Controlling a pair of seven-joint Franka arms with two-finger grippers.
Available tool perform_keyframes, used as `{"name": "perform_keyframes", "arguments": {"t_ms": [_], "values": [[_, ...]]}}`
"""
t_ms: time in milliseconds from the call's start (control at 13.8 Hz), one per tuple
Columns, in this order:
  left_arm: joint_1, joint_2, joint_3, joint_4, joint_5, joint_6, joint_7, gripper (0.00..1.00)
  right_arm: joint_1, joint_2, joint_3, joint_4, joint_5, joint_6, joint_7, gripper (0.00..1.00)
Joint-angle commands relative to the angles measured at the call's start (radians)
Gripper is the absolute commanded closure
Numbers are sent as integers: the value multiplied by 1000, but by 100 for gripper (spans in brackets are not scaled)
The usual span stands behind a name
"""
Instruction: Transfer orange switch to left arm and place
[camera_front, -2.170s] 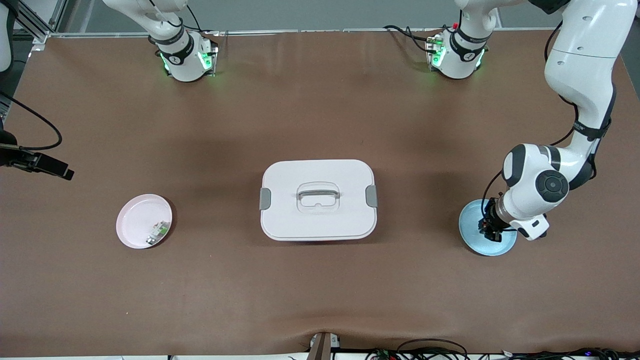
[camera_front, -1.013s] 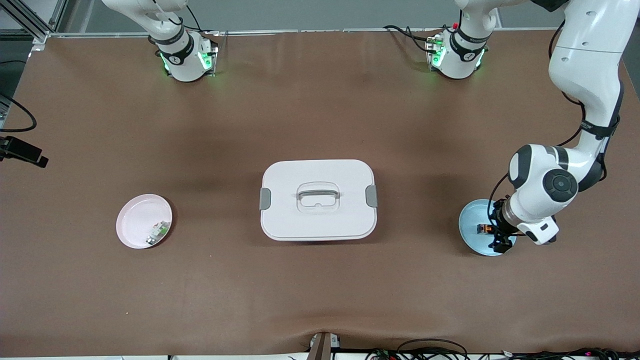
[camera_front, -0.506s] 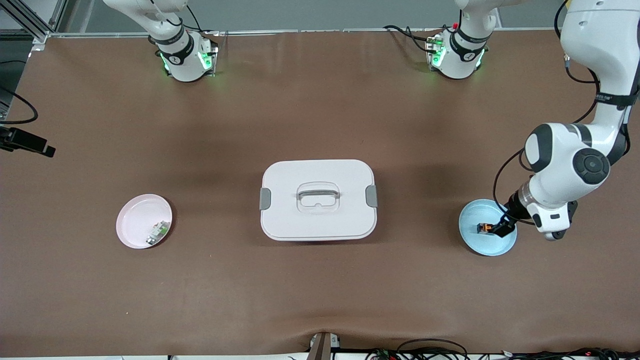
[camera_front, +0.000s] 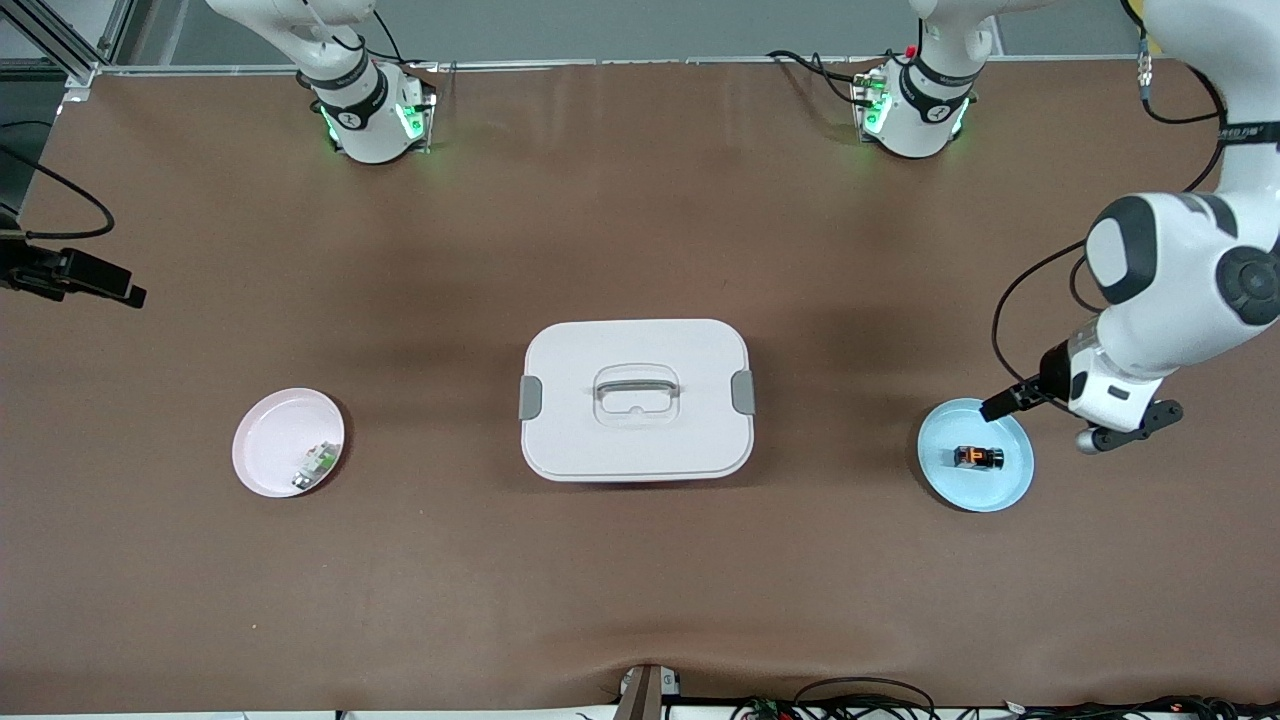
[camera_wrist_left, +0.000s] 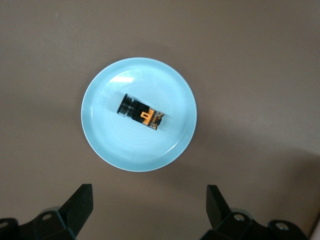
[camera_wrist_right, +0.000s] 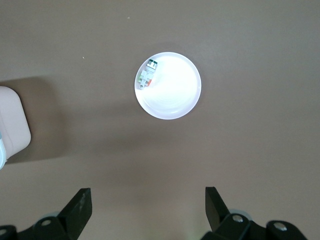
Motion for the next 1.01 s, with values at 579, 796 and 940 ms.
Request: {"name": "perform_keyframes", "arguments": {"t_ms": [579, 796, 940], "values": [[-1, -248, -8, 91, -9, -181, 124, 0, 6, -64, 18, -75, -34, 34, -16, 0], [5, -262, -1, 134, -9, -284, 193, 0, 6, -64, 16, -76, -32, 35, -16, 0], [6, -294, 1, 131, -9, -330, 196, 0, 2, -74, 15, -97, -32, 46, -16, 0]]}}
